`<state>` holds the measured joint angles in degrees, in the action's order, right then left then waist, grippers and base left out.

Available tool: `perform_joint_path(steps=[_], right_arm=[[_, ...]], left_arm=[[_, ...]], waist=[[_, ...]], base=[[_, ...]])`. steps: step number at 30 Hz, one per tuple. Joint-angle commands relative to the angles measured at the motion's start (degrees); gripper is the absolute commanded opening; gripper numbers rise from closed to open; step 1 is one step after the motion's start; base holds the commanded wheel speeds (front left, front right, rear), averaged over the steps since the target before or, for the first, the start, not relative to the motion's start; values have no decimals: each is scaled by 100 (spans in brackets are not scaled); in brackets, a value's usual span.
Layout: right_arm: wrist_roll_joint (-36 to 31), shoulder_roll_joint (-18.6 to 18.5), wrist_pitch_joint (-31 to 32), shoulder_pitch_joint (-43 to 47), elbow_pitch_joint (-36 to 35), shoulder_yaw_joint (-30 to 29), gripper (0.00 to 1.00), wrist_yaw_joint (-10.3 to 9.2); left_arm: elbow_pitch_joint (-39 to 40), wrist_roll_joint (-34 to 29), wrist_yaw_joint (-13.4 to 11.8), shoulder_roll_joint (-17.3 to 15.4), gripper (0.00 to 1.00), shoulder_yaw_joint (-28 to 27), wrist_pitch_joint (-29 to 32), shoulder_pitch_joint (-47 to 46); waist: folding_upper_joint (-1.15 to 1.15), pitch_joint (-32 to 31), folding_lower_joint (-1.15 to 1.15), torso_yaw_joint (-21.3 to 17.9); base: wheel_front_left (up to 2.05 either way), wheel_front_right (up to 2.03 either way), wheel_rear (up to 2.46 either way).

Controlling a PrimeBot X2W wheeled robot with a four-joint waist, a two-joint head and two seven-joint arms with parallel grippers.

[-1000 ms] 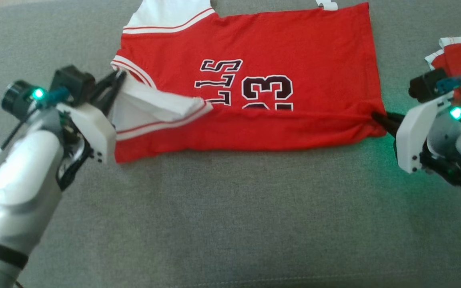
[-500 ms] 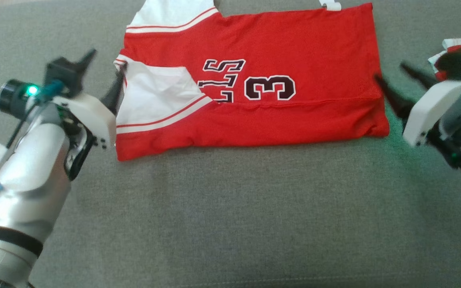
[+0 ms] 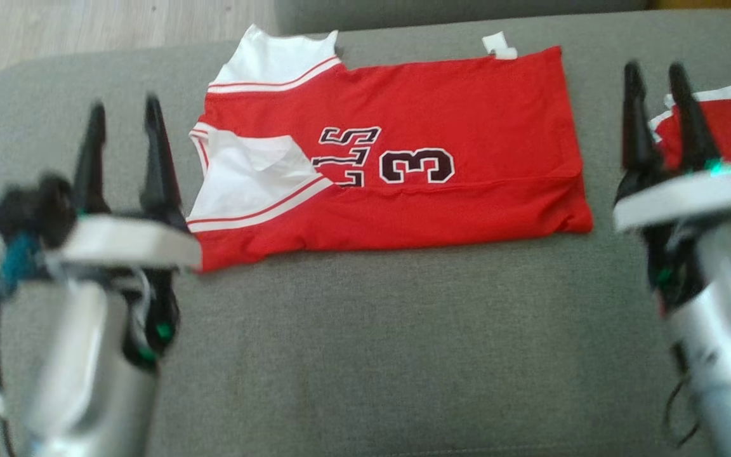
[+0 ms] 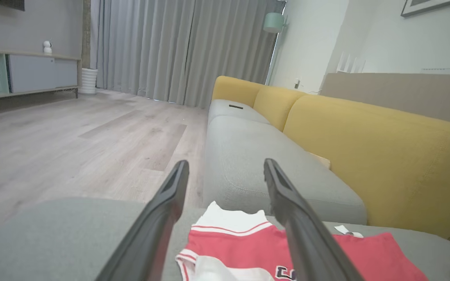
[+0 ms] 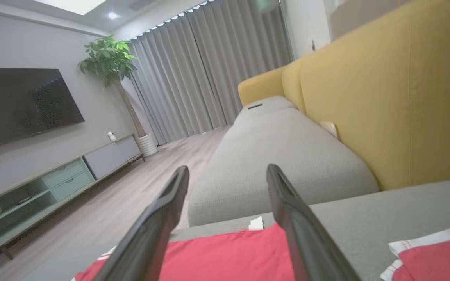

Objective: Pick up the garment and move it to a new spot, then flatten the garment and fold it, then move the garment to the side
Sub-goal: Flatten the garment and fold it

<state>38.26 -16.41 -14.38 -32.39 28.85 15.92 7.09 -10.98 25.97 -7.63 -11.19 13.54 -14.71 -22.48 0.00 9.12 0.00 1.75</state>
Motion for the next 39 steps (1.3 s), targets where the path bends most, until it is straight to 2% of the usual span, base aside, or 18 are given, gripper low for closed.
perform_joint_path(steps=[1, 4, 8, 16, 26, 30, 35, 39], right_arm=[[-458, 280, -59, 340, -422, -192, 100, 40], [-1226, 1014, -60, 1165, -859, -791, 100, 40], [-1633, 1329, -61, 1893, -1082, -1046, 100, 40], [-1366, 1351, -62, 2179, -1297, -854, 100, 40], [-1436, 1352, -62, 2111, -1335, -959, 100, 40], [-1419, 1352, -51, 2099, -1336, -917, 100, 40], [-1230, 1353, -25, 2085, -1359, -734, 100, 40], [-1179, 1353, -12, 2031, -1422, -648, 100, 40]], left_arm=[[321, -91, 8, 59, 100, -349, -28, -18], [478, -353, 136, 377, 100, -543, -28, 462], [355, -591, 309, 633, 100, -649, -29, 876], [-321, -1134, 416, 730, 100, -722, -29, 909], [-1726, -1572, 158, 583, 100, -790, -26, 349], [-2363, -1651, 206, 500, 100, -666, 206, 158], [-2944, -1782, 90, 364, 100, -589, 392, -57], [-3308, -1880, 114, 274, 100, -466, 542, -250]], waist=[[0, -64, 0, -30], [0, -152, 0, -44], [0, -207, 0, -50], [0, -210, 0, -86], [0, -89, 0, -215], [0, -29, 0, -261], [0, 65, 0, -325], [0, 184, 0, -386]], base=[[0, 0, 0], [0, 0, 0], [0, 0, 0], [0, 0, 0], [0, 0, 0], [0, 0, 0], [0, 0, 0], [0, 0, 0]])
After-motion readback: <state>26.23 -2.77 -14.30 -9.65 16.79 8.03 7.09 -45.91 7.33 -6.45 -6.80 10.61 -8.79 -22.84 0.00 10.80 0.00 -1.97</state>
